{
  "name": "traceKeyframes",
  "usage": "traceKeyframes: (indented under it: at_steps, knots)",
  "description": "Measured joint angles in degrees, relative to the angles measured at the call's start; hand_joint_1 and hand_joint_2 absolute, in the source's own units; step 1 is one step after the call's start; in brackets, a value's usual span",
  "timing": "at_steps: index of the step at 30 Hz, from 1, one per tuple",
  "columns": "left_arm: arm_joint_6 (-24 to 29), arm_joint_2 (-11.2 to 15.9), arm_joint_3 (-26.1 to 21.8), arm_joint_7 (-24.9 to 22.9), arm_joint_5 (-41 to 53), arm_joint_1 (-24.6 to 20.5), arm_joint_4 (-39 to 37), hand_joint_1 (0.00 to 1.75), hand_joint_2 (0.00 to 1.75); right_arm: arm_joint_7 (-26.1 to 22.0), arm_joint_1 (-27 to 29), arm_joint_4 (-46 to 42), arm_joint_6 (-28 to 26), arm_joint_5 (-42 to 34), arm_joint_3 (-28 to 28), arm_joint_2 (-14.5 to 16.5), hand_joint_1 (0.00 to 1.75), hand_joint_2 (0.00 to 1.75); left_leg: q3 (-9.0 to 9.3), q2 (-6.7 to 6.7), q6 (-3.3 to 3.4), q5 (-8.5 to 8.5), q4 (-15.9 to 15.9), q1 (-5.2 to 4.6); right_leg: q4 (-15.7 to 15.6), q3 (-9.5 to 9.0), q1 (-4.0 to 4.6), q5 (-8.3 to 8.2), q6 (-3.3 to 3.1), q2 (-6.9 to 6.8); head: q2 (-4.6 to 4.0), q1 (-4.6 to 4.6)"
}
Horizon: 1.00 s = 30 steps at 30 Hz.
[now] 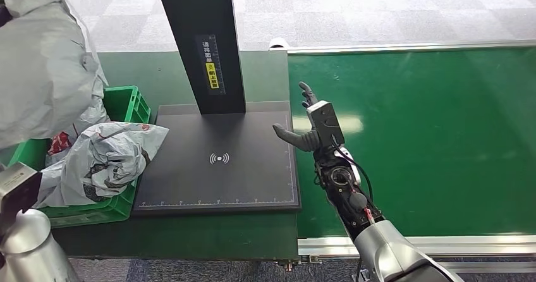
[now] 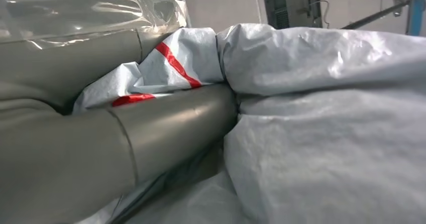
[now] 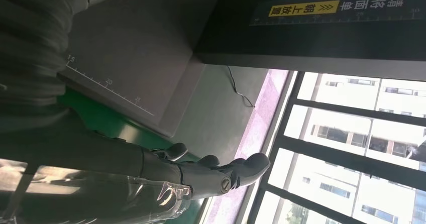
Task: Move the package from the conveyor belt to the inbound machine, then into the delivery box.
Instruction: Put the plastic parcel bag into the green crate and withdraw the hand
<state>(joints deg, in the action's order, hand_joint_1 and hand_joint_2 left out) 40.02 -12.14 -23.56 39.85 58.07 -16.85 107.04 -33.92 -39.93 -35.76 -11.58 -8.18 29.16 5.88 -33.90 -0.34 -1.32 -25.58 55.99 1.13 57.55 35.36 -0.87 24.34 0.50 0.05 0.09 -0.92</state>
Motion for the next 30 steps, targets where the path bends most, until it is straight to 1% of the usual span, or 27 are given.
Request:
traceKeyframes:
  at_steps: [2, 4, 7, 8, 11, 12, 13, 15, 17, 18, 19, 20, 21, 23, 24, 25, 27, 28, 30]
  knots:
    - [0.0, 0.2, -0.4, 0.0, 1.5, 0.0, -0.9, 1.68, 1.75, 0.1, 0.2, -0.1, 0.0, 0.2, 0.0, -0.1, 0.0, 1.75, 0.0, -0.01, 0.0, 0.0, 0.0, 0.0, 0.0, 0.02, 0.0, 0.0, 0.0, -0.01, 0.0, -0.01]
    - [0.0, 0.1, -1.0, 0.0, 6.4, 0.0, -2.9, 1.73, 1.75, 0.3, 0.6, -0.5, 0.2, 0.4, 0.0, -0.3, 0.0, 1.75, -0.01, -0.01, 0.0, 0.0, 0.0, -0.01, 0.0, 0.02, -0.01, 0.0, 0.0, -0.01, 0.0, -0.02]
    - [0.0, -0.8, -2.6, 0.0, 15.1, -0.2, -8.4, 1.74, 1.75, 0.9, 0.9, -1.1, 0.8, 0.5, 0.0, -0.5, 0.0, 1.75, -0.01, 0.02, 0.0, 0.0, 0.0, -0.01, 0.0, 0.02, -0.02, 0.0, 0.0, 0.01, 0.0, -0.01]
    - [0.0, -1.1, -3.4, 0.0, 17.3, -0.2, -10.7, 1.71, 1.75, 1.2, 0.9, -1.4, 1.0, 0.5, 0.0, -0.6, 0.0, 1.75, 0.0, 0.03, 0.0, 0.0, 0.0, -0.01, 0.0, 0.03, -0.01, -0.01, 0.0, 0.03, 0.0, -0.01]
    - [0.0, -1.9, -5.0, -1.6, 21.4, -0.3, -16.5, 1.58, 0.44, 1.9, 0.9, -2.1, 1.4, 0.6, 0.0, -0.8, 0.0, 1.75, 0.0, 0.03, 0.0, 0.0, 0.0, -0.01, 0.0, 0.04, -0.01, -0.01, -0.01, 0.04, 0.0, -0.01]
    - [0.0, -2.0, -5.2, -2.9, 22.4, -0.3, -18.1, 1.58, 0.0, 2.1, 0.9, -2.2, 1.5, 0.7, 0.0, -0.9, 0.0, 1.75, -0.01, 0.02, 0.0, 0.0, 0.0, -0.01, 0.0, 0.04, -0.01, -0.01, -0.01, 0.04, 0.0, 0.0]
    - [0.0, -1.9, -5.1, -5.0, 23.0, -0.3, -19.8, 1.6, 0.0, 2.2, 0.9, -2.4, 1.7, 0.8, 0.0, -1.0, 0.0, 1.75, -0.01, 0.02, 0.0, 0.0, 0.0, -0.01, 0.0, 0.05, -0.01, -0.01, -0.01, 0.04, 0.0, -0.01]
    - [-0.2, -0.9, -3.7, -12.2, 22.2, -0.3, -24.5, 1.63, 0.0, 2.3, 0.9, -2.6, 2.5, 1.3, 0.0, -1.2, 0.0, 1.75, -0.01, 0.02, -0.01, -0.01, 0.0, -0.01, 0.0, 0.07, -0.01, -0.01, -0.01, 0.04, 0.0, 0.0]
    - [-1.4, 1.6, 0.1, -21.2, 18.6, 0.1, -30.0, 1.64, 0.0, 2.3, 0.9, -2.7, 3.8, 2.1, 0.0, -1.3, 0.0, 1.75, -0.02, 0.03, -0.01, -0.01, 0.0, 0.01, 0.0, 0.07, 0.0, -0.01, -0.01, 0.05, 0.0, -0.01]
    - [-2.6, 3.1, 2.5, -24.6, 16.3, 0.5, -32.1, 1.64, 0.0, 2.3, 0.9, -2.7, 4.4, 2.4, -0.1, -1.3, 0.0, 1.75, -0.03, 0.04, -0.02, -0.01, 0.0, 0.01, 0.0, 0.07, 0.01, -0.01, -0.01, 0.05, 0.0, -0.02]
    - [-4.1, 4.5, 5.0, -27.1, 14.1, 0.9, -33.8, 1.57, 0.0, 2.3, 0.9, -2.7, 4.9, 2.8, -0.1, -1.3, 0.0, 1.75, -0.03, 0.03, -0.02, -0.01, 0.0, 0.02, 0.0, 0.06, 0.02, -0.01, -0.01, 0.05, 0.0, -0.01]
    - [-5.4, 5.9, 7.2, -28.6, 12.6, 1.3, -35.1, 1.47, 0.0, 2.3, 0.8, -2.7, 5.4, 3.1, -0.1, -1.4, 0.0, 1.75, -0.03, 0.02, -0.02, -0.01, 0.0, 0.02, 0.0, 0.05, 0.02, -0.01, -0.01, 0.05, 0.0, -0.01]
    - [-6.6, 7.1, 9.3, -29.9, 11.7, 1.6, -36.1, 1.32, 0.0, 2.3, 0.8, -2.7, 5.8, 3.4, -0.2, -1.4, 0.0, 1.75, -0.03, 0.01, -0.02, -0.01, 0.0, 0.01, 0.0, 0.04, 0.01, 0.0, -0.01, 0.05, 0.0, -0.01]
    - [-7.5, 9.0, 12.4, -32.1, 12.0, 2.2, -37.4, 0.6, 0.0, 2.3, 0.7, -2.7, 6.2, 3.9, -0.2, -1.4, 0.0, 1.75, -0.03, 0.01, -0.02, -0.01, 0.0, 0.01, 0.0, 0.02, 0.01, 0.0, -0.01, 0.04, 0.0, -0.01]
    - [-7.2, 9.8, 13.6, -33.2, 12.8, 2.5, -37.8, 0.29, 0.0, 2.3, 0.7, -2.7, 6.3, 4.1, -0.2, -1.4, 0.0, 1.75, -0.03, 0.01, -0.02, -0.01, 0.0, 0.0, 0.0, 0.01, 0.0, 0.0, -0.01, 0.04, 0.0, -0.01]
    - [-6.6, 10.4, 14.6, -34.2, 13.9, 2.7, -38.1, 0.03, 0.0, 2.3, 0.6, -2.7, 6.4, 4.2, -0.2, -1.4, 0.0, 1.75, -0.03, 0.01, -0.01, -0.01, 0.0, 0.0, 0.0, 0.01, -0.01, 0.0, -0.01, 0.05, 0.0, -0.01]
    - [-7.0, 11.4, 16.0, -35.7, 15.3, 3.2, -38.6, 0.0, 0.0, 2.3, 0.6, -2.7, 6.4, 4.6, -0.2, -1.4, 0.0, 1.75, -0.02, 0.01, -0.01, -0.01, 0.0, -0.01, 0.0, 0.0, -0.02, 0.0, -0.01, 0.03, 0.0, -0.01]
    - [-9.1, 11.8, 16.5, -36.0, 14.7, 3.3, -38.8, 0.0, 0.0, 2.3, 0.6, -2.7, 6.5, 4.8, -0.2, -1.4, 0.0, 1.75, -0.01, 0.0, -0.01, -0.01, 0.0, -0.01, 0.0, -0.02, -0.02, 0.0, -0.01, 0.01, 0.0, -0.01]
    - [-14.9, 12.4, 17.0, -35.6, 10.9, 3.4, -38.9, 0.0, 0.0, 2.4, 0.6, -2.7, 6.8, 5.1, -0.2, -1.4, 0.0, 1.75, 0.05, -0.02, -0.01, -0.01, 0.0, -0.01, 0.0, -0.09, -0.02, 0.0, -0.01, -0.02, 0.0, -0.01]
